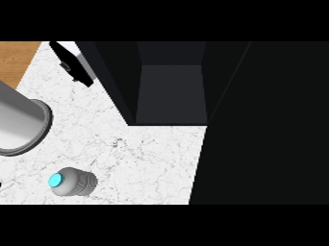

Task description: Pick up the bottled water, place it into the cabinet and close the cabinet

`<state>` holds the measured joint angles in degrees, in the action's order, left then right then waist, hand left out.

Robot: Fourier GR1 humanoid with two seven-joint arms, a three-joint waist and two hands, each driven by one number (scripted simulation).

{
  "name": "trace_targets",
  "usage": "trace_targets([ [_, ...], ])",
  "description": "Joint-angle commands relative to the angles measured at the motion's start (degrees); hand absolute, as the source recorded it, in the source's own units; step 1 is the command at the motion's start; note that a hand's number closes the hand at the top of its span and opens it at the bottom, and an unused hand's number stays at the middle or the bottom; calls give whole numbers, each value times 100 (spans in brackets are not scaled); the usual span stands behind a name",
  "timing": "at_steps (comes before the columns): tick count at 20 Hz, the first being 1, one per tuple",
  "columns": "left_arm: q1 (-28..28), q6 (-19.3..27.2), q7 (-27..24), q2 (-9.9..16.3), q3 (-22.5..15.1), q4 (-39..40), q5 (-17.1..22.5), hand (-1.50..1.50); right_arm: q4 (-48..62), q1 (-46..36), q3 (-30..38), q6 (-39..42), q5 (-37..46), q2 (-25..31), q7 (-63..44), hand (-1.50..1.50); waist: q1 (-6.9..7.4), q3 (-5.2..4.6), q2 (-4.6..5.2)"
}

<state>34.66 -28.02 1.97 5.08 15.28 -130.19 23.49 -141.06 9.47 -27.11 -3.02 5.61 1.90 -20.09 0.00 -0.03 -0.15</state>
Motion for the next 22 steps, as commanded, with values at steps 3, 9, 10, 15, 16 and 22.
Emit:
trace_targets([
  [3, -497, 135, -32, -268, -137, 572, -479, -150, -390, 34, -238, -189, 703, 120, -190, -150, -30, 0, 2],
  [9, -825, 44, -431, -245, -29, 1616, -1140, -150, -506, -414, 86, -304, 441, 257, -675, -150, -16, -3, 12],
  [10, -1122, 152, -311, -157, 40, 1797, -1114, -150, -535, -282, -491, -420, 795, 163, -558, -150, -41, -3, 4],
  [15, -1341, -142, -1183, -18, 268, 3091, -1504, -150, -503, 36, -689, -515, 823, 335, -278, -150, -59, -3, -3],
  [16, -1341, -211, -1198, 108, 379, 3144, -1442, -150, -721, -269, -354, -433, 630, 450, -702, -150, -37, -4, 2],
  [22, -1933, -135, -1889, 128, 342, 4657, -1942, -150, -625, -266, -348, -501, 585, 597, -595, -150, -47, -3, 6],
])
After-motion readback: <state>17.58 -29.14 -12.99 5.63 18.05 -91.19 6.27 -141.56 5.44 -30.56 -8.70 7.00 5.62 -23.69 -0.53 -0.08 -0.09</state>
